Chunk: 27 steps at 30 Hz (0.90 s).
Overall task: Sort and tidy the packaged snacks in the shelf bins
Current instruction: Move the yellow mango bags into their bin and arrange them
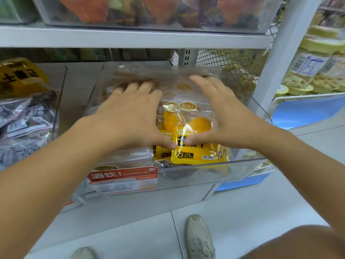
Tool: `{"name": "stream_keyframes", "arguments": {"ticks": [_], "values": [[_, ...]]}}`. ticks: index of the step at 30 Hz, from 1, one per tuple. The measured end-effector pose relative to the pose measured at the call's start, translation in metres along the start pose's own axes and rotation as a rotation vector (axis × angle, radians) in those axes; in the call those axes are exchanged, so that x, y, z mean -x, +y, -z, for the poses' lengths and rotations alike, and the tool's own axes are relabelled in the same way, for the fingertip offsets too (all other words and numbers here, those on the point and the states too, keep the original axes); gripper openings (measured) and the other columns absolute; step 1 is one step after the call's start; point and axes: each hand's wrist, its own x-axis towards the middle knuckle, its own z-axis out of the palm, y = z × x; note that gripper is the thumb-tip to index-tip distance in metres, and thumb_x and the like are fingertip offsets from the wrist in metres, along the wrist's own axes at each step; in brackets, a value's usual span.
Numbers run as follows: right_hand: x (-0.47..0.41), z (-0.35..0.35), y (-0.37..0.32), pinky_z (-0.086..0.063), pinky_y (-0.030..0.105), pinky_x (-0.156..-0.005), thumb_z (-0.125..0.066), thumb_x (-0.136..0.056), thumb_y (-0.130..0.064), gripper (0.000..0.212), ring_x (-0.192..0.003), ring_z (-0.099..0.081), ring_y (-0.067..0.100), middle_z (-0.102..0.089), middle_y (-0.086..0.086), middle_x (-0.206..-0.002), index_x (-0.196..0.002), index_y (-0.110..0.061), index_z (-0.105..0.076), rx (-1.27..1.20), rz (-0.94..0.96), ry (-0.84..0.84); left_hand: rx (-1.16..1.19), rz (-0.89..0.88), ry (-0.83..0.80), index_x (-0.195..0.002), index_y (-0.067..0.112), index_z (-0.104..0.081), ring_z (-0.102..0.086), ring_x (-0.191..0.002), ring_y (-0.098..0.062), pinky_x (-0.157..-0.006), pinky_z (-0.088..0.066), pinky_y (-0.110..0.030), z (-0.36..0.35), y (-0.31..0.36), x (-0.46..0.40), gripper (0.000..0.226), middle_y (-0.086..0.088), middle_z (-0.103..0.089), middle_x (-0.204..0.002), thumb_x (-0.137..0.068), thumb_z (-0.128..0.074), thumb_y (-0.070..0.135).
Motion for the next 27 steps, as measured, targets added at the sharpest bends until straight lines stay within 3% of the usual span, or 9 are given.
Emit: {"name": "stream_keyframes", "arguments": {"ticks": [2,5,9,14,16,18,21,24,27], "values": [[0.005,0.012,0.007,-0.029,0.032,-0.115,-0.096,-0.043,-0.054,0.148,-0.146,-0.025,0.017,-0.015,-0.009,-0.159,-0.156,-0.039,-0.003,-0.069,-0.096,-0.063,-0.001,0.005,-0.005,-0.142,0.026,-0.034,-0.034,-0.134,-0.027,-0.112,-0.028,-0.049,0.0,0.0,0.0,0.113,-0.001,-0.034,-0.147,-0.054,-0.056,0.094],[0.006,0.014,0.008,-0.038,0.031,-0.103,-0.099,-0.033,-0.047,0.157,-0.132,-0.041,0.023,-0.018,-0.004,-0.152,-0.156,-0.035,-0.002,-0.012,-0.251,-0.03,0.015,0.011,-0.017,-0.147,0.03,-0.027,-0.031,-0.138,-0.027,-0.115,-0.025,-0.05,0.001,-0.001,0.001,0.116,0.0,-0.03,-0.152,-0.055,-0.055,0.094],[0.006,0.011,0.003,-0.044,0.034,-0.078,-0.099,-0.027,-0.051,0.135,-0.097,-0.053,0.027,-0.03,0.004,-0.129,-0.137,-0.03,-0.022,0.123,-0.356,0.067,0.018,0.012,-0.02,-0.144,0.031,-0.029,-0.032,-0.137,-0.027,-0.115,-0.025,-0.051,0.0,0.0,0.0,0.112,0.0,-0.032,-0.15,-0.055,-0.055,0.094],[0.006,0.008,0.001,-0.049,0.041,-0.08,-0.095,-0.029,-0.06,0.121,-0.107,-0.056,0.031,-0.052,0.006,-0.122,-0.123,-0.021,-0.03,0.139,-0.461,-0.161,0.036,0.012,-0.025,-0.136,0.029,-0.035,-0.035,-0.132,-0.029,-0.112,-0.028,-0.049,0.002,0.002,0.001,0.106,-0.003,-0.034,-0.142,-0.054,-0.055,0.094],[0.003,0.005,-0.002,-0.048,0.038,-0.077,-0.097,-0.028,-0.057,0.12,-0.105,-0.057,0.027,-0.055,0.003,-0.117,-0.123,-0.021,-0.033,0.069,-0.429,-0.156,0.037,0.024,-0.043,-0.136,0.028,-0.036,-0.034,-0.133,-0.03,-0.112,-0.028,-0.05,0.004,0.003,0.001,0.11,-0.006,-0.033,-0.144,-0.052,-0.047,0.098],[0.002,0.002,-0.01,-0.05,0.037,-0.072,-0.099,-0.03,-0.053,0.115,-0.096,-0.06,0.024,-0.059,-0.001,-0.107,-0.121,-0.022,-0.035,0.025,-0.336,-0.022,0.051,0.041,-0.032,-0.128,0.024,-0.042,-0.036,-0.132,-0.031,-0.109,-0.03,-0.049,0.005,0.003,0.0,0.109,-0.007,-0.034,-0.143,-0.049,-0.042,0.1],[-0.001,-0.007,-0.028,-0.045,0.033,-0.056,-0.1,-0.042,-0.04,0.1,-0.067,-0.057,0.012,-0.057,-0.008,-0.078,-0.115,-0.026,-0.032,-0.017,-0.054,0.133,0.09,0.099,0.034,-0.115,0.021,-0.047,-0.041,-0.125,-0.029,-0.101,-0.037,-0.045,0.003,0.003,0.0,0.1,-0.007,-0.039,-0.135,-0.049,-0.056,0.095],[-0.007,-0.018,-0.034,-0.042,0.023,-0.052,-0.099,-0.051,-0.035,0.095,-0.067,-0.053,0.005,-0.054,-0.008,-0.076,-0.11,-0.031,-0.026,-0.02,0.021,-0.026,0.14,0.208,0.111,-0.101,0.02,-0.054,-0.049,-0.112,-0.027,-0.082,-0.041,-0.041,0.003,0.0,0.002,0.089,-0.004,-0.047,-0.123,-0.046,-0.072,0.087],[-0.005,-0.008,-0.014,-0.045,0.023,-0.063,-0.097,-0.056,-0.031,0.098,-0.079,-0.056,0.007,-0.059,-0.009,-0.094,-0.129,-0.033,-0.032,-0.036,0.013,-0.141,0.262,0.218,0.184,-0.101,0.025,-0.048,-0.052,-0.105,-0.024,-0.075,-0.041,-0.038,0.002,-0.002,0.004,0.086,0.0,-0.049,-0.117,-0.041,-0.084,0.076]]}}
